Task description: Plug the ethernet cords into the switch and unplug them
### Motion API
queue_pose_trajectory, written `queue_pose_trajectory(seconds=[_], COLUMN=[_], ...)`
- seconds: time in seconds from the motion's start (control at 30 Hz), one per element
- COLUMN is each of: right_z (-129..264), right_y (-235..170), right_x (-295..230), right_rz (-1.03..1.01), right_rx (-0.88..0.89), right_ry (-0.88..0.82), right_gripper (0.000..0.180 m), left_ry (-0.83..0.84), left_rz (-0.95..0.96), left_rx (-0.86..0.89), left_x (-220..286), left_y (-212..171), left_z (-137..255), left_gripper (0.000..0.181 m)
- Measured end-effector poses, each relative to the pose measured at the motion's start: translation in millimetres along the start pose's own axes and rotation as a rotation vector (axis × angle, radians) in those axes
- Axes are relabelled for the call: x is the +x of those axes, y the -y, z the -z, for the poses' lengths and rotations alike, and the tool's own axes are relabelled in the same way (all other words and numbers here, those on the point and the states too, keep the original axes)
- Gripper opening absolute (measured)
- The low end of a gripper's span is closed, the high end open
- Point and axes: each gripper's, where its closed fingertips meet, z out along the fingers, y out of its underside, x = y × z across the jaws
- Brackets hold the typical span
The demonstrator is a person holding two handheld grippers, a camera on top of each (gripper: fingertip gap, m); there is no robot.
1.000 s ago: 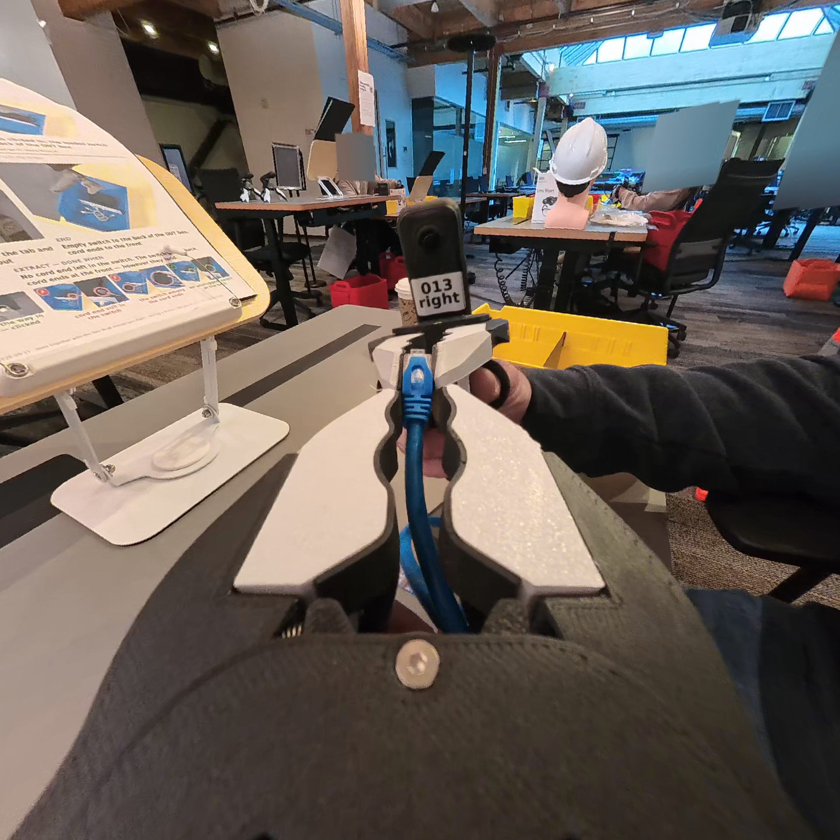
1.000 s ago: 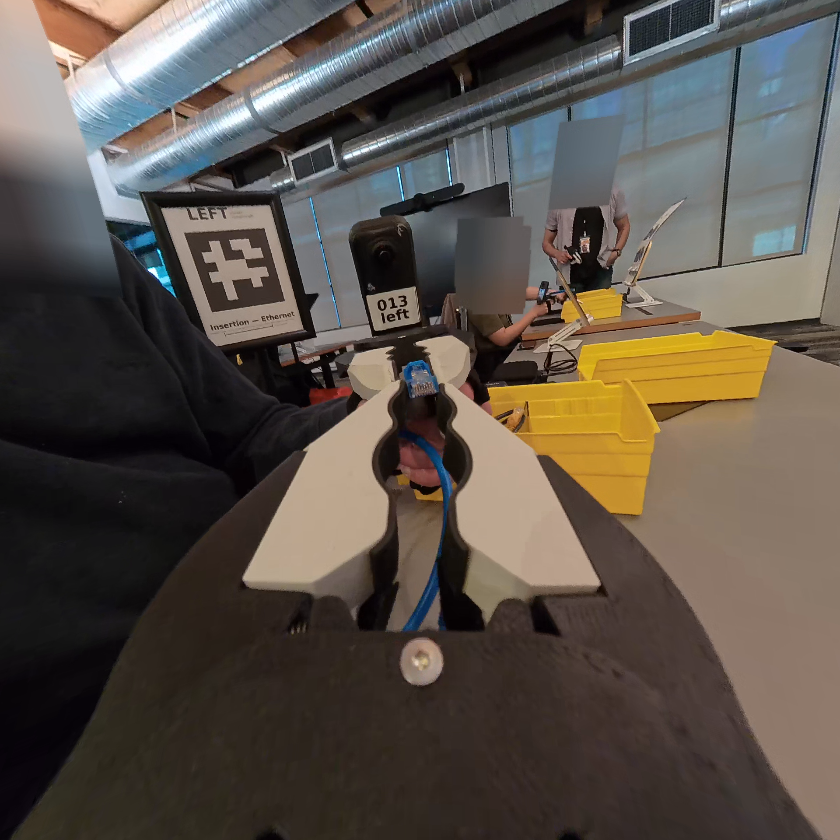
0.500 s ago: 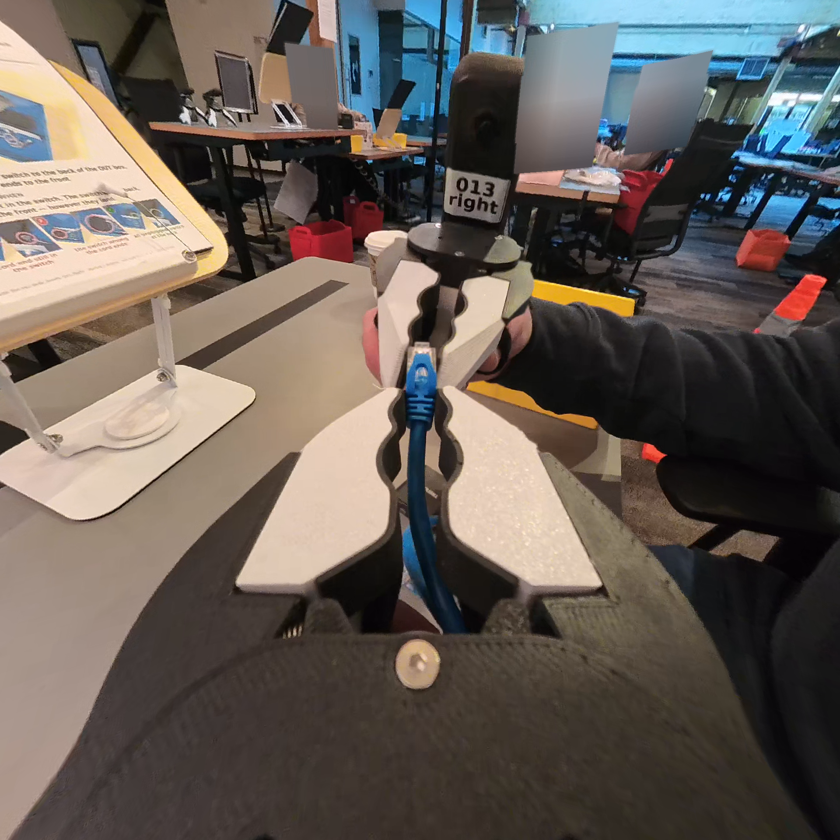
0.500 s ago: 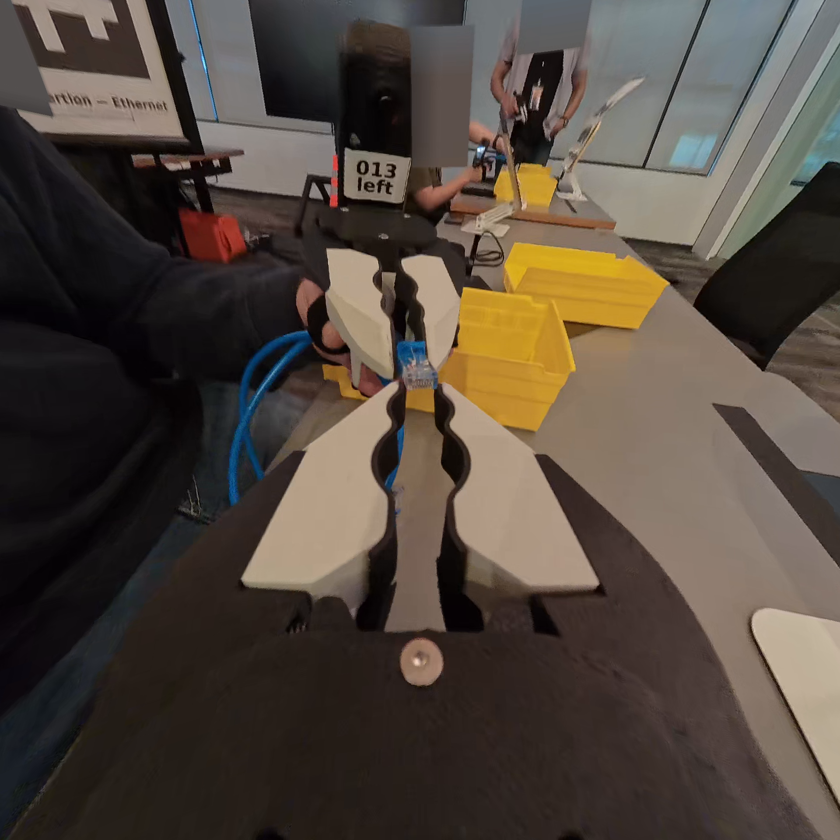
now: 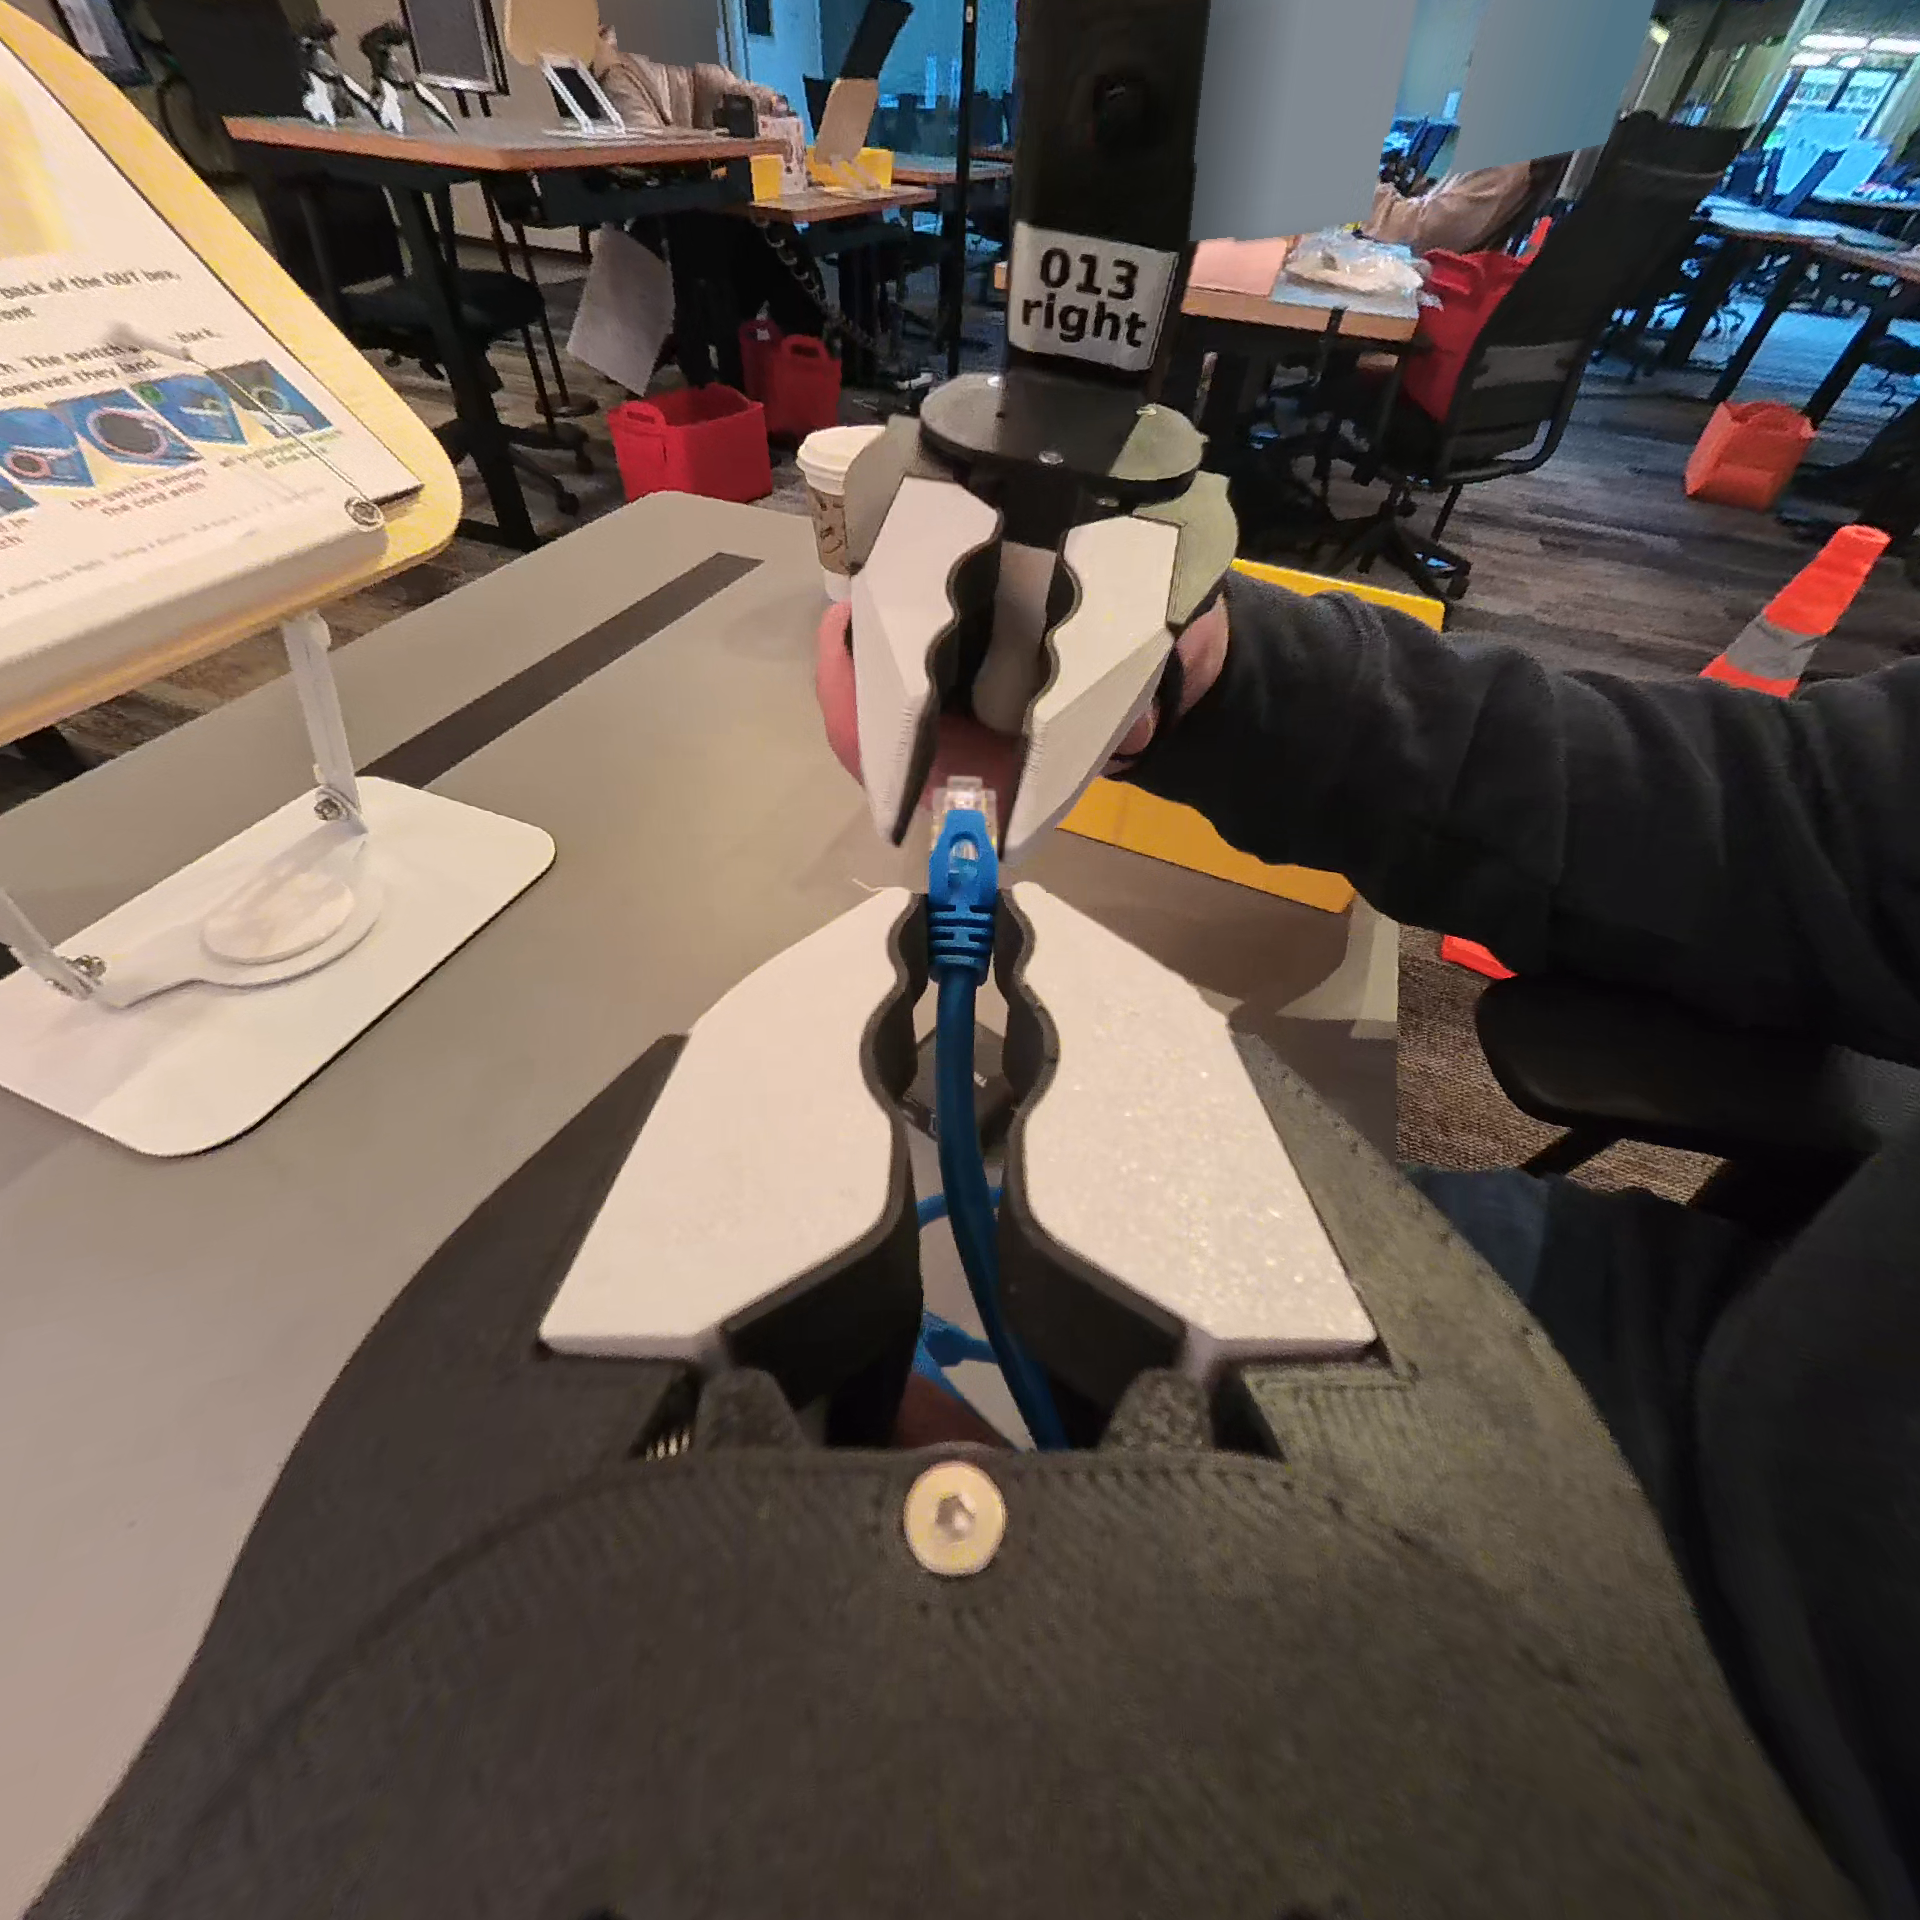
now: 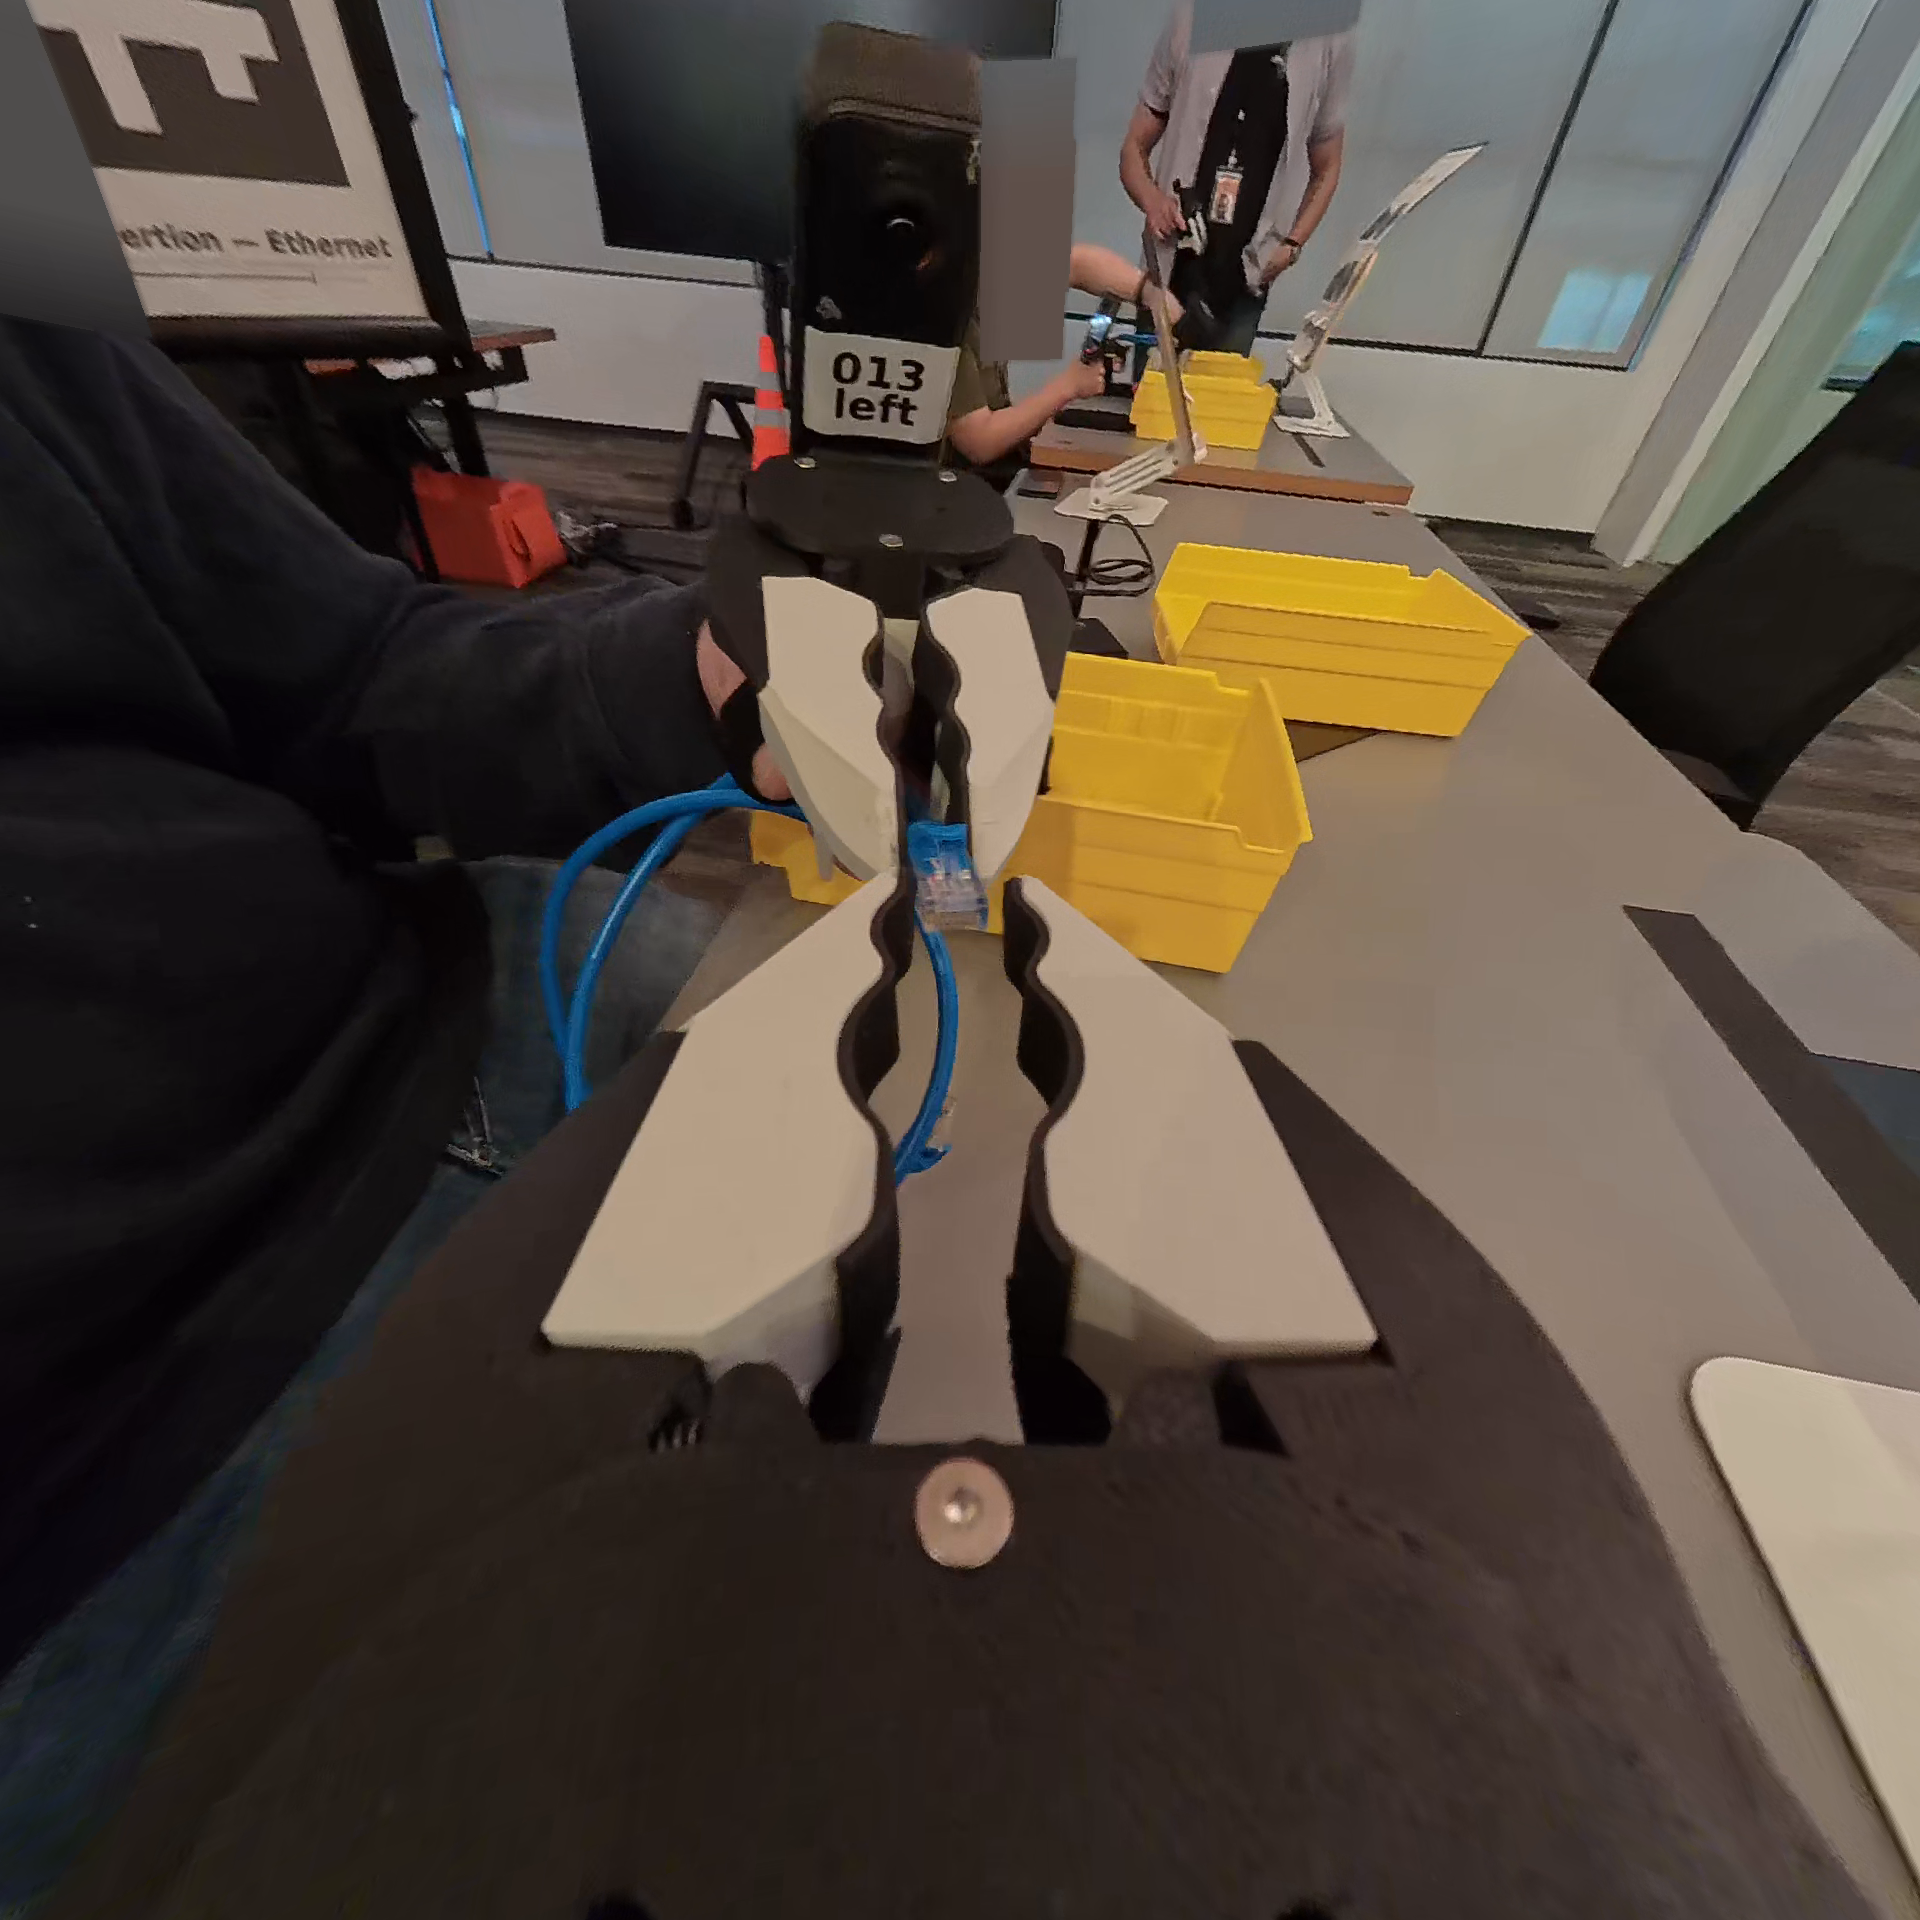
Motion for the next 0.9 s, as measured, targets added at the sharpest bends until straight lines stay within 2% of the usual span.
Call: queue_pose_trajectory(seconds=[0.17, 0.27, 0.33, 0.4, 0.57, 0.77, 0.9], right_z=[0, 4, 5, 6, 7, 8, 9], right_y=[2, 14, 17, 21, 27, 25, 20], right_x=[-4, -2, 2, 3, 3, 2, 0], right_rz=[-0.031, -0.095, -0.129, -0.151, -0.177, -0.192, -0.170], right_rx=[0.036, 0.182, 0.267, 0.343, 0.424, 0.449, 0.420], right_ry=[0.047, 0.069, 0.071, 0.081, 0.103, 0.117, 0.121], right_gripper=[0.012, 0.011, 0.011, 0.010, 0.010, 0.010, 0.010], left_ry=[-0.004, 0.011, 0.018, 0.033, 0.074, 0.078, 0.058], left_rz=[-0.013, -0.004, 0.011, 0.012, 0.017, 0.015, 0.008], left_rx=[0.000, 0.081, 0.106, 0.128, 0.206, 0.232, 0.176], left_x=[2, 1, 0, -2, -4, -3, -1], left_y=[3, 16, 19, 21, 27, 27, 23], left_z=[0, 2, 1, 0, 1, -1, -4], left_gripper=[0.012, 0.014, 0.030, 0.035, 0.014, 0.012, 0.012])
